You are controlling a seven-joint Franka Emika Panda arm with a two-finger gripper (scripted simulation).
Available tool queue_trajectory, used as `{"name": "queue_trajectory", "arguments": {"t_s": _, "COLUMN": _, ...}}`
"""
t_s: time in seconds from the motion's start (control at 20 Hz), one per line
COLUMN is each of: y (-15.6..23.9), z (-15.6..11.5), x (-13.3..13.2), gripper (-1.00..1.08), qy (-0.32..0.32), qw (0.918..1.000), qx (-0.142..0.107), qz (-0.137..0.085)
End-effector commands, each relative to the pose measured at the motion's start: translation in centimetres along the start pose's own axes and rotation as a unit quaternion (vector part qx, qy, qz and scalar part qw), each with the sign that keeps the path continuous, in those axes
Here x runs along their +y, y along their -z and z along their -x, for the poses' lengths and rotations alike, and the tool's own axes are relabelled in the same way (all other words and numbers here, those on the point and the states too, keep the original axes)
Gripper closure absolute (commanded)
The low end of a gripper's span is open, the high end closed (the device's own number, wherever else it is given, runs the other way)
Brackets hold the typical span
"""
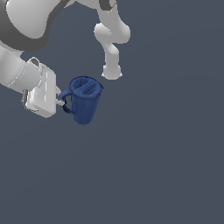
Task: Pick up the object and move it to a goal position.
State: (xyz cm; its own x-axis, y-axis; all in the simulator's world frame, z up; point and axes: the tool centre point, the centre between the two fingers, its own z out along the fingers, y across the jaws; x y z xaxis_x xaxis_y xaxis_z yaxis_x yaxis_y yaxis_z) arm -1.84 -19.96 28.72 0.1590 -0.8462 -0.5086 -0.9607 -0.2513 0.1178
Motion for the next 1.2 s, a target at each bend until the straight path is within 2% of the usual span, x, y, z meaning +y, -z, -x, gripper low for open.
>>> {"name": "queue_trajectory", "arguments": {"t_s": 0.0, "y": 1.9, "z": -0.2, "x": 0.7, "gripper": 1.08, "qy": 0.001, "qw": 1.0, "qx": 0.0, "qz": 0.0}}
{"name": "queue_trajectory", "arguments": {"t_s": 0.4, "y": 5.1, "z": -0.9, "x": 1.7, "gripper": 1.08, "qy": 0.001, "qw": 1.0, "qx": 0.0, "qz": 0.0}}
{"name": "queue_trajectory", "arguments": {"t_s": 0.85, "y": 5.8, "z": -1.1, "x": 1.9, "gripper": 1.08, "qy": 0.0, "qw": 1.0, "qx": -0.001, "qz": 0.0}}
{"name": "queue_trajectory", "arguments": {"t_s": 1.15, "y": 6.6, "z": 0.7, "x": 1.5, "gripper": 1.08, "qy": 0.0, "qw": 1.0, "qx": -0.001, "qz": 0.0}}
